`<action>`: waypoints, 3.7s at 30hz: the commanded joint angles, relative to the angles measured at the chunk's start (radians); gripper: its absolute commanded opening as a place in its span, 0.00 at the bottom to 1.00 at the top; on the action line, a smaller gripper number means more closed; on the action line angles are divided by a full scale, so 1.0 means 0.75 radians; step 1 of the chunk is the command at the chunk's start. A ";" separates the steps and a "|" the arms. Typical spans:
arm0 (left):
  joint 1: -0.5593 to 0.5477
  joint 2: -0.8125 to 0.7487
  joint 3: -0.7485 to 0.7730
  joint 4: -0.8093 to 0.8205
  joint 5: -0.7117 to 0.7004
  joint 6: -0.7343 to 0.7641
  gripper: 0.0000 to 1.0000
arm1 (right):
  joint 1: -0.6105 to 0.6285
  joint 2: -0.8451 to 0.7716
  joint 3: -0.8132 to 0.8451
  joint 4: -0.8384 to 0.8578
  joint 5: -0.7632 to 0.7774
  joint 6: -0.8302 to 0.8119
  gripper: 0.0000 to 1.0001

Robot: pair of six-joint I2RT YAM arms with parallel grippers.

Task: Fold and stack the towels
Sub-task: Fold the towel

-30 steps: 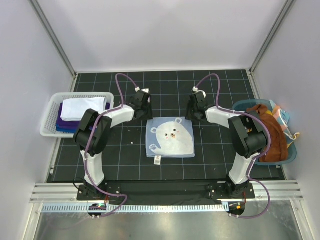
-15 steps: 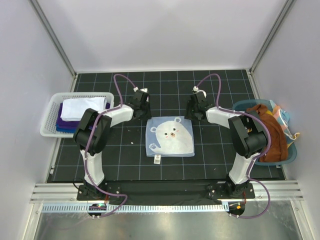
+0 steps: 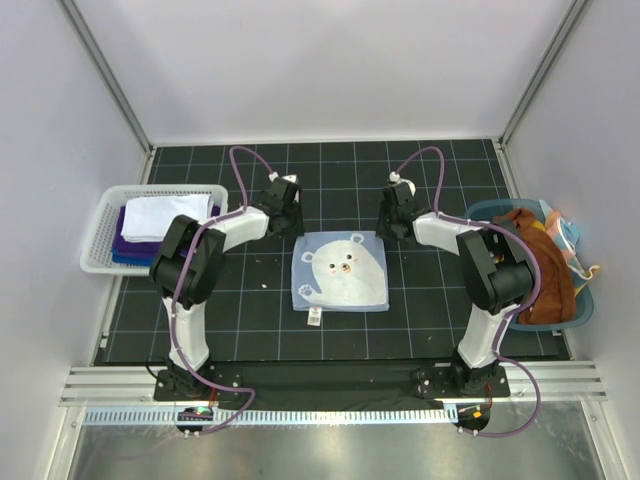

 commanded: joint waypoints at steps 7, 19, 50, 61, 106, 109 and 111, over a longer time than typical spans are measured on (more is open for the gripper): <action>0.010 -0.016 0.068 -0.016 -0.030 0.011 0.00 | -0.019 0.043 0.005 -0.044 0.002 0.010 0.05; 0.033 -0.172 0.058 0.110 -0.007 0.050 0.00 | -0.021 -0.133 -0.007 0.031 0.045 0.001 0.02; 0.035 -0.744 -0.590 0.225 0.115 -0.034 0.00 | 0.292 -0.753 -0.535 0.035 0.116 0.140 0.02; 0.035 -0.847 -0.748 0.229 0.154 -0.056 0.00 | 0.345 -0.847 -0.576 -0.024 0.180 0.187 0.02; -0.039 -0.712 -0.543 -0.061 0.052 -0.118 0.37 | 0.480 -0.753 -0.555 -0.159 0.235 0.337 0.40; -0.063 -0.651 -0.504 -0.076 0.038 -0.105 0.37 | 0.489 -0.749 -0.568 -0.165 0.239 0.339 0.40; -0.070 -0.618 -0.476 -0.090 0.017 -0.105 0.37 | 0.497 -0.761 -0.580 -0.161 0.237 0.345 0.40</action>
